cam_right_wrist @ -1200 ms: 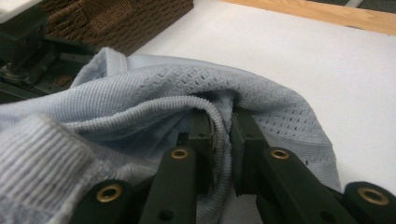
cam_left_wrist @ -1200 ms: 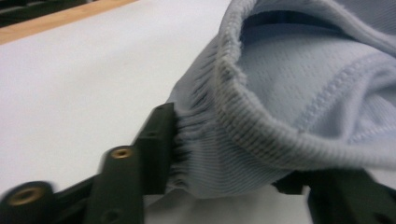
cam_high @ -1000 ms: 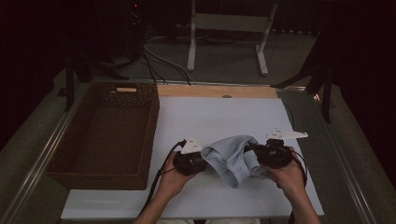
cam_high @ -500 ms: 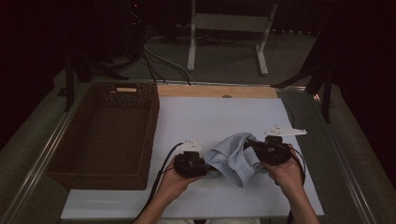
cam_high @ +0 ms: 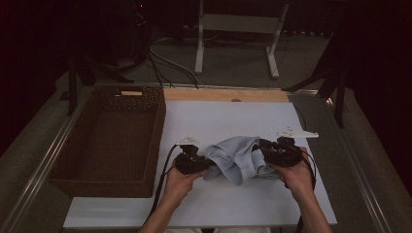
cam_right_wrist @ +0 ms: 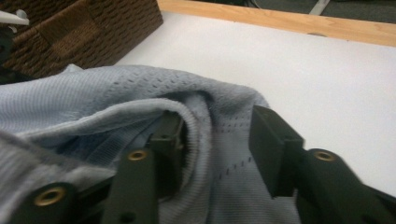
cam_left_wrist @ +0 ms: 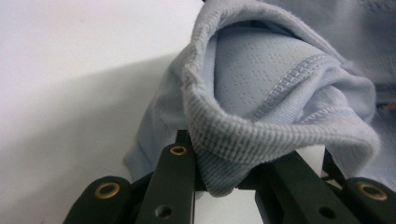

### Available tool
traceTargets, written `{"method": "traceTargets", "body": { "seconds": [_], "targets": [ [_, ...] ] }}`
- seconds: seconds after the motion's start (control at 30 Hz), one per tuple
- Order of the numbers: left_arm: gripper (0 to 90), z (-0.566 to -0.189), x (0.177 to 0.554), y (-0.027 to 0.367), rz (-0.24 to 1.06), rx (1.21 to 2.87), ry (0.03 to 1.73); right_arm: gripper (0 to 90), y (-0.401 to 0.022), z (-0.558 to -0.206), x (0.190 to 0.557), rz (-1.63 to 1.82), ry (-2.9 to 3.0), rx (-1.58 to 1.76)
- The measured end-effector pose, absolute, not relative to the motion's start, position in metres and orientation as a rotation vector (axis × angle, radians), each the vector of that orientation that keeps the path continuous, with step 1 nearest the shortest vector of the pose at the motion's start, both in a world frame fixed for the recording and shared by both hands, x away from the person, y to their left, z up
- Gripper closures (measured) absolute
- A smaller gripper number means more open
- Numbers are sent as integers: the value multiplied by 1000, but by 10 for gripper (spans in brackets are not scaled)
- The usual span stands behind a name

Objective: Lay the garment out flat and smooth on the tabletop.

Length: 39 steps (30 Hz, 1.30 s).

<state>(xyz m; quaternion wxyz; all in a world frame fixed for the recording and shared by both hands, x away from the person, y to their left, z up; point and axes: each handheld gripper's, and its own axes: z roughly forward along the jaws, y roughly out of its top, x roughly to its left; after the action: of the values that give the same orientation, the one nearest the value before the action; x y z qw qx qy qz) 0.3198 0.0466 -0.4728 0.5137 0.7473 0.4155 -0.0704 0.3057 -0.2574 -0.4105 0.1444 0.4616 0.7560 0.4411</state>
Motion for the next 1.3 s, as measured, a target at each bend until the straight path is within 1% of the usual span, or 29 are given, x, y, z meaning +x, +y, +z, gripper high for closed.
{"method": "traceTargets", "body": {
  "seconds": [0.07,0.17,0.33,0.57,0.73,0.83,1.07,1.3],
  "targets": [
    [828,-473,322,47,-168,1786,1028,486,-259,-410,306,1280,2169,1333],
    [828,-474,326,48,-168,1778,1059,461,-263,-409,306,1305,2157,1337],
    [828,-477,332,51,-165,1757,1113,448,-266,-410,305,1249,2131,1323],
    [828,-480,343,48,-149,1756,1167,477,-277,-418,310,1198,2078,1383],
    [827,-483,352,45,-139,1762,1208,473,-282,-426,315,1139,2044,1420],
    [827,-485,357,44,-137,1763,1233,462,-287,-430,319,1155,2015,1466],
    [825,-489,369,45,-142,1751,1295,363,-296,-430,321,1209,2033,1466],
    [825,-491,377,44,-141,1747,1339,348,-306,-425,318,1254,1985,1483]
  ]
}}
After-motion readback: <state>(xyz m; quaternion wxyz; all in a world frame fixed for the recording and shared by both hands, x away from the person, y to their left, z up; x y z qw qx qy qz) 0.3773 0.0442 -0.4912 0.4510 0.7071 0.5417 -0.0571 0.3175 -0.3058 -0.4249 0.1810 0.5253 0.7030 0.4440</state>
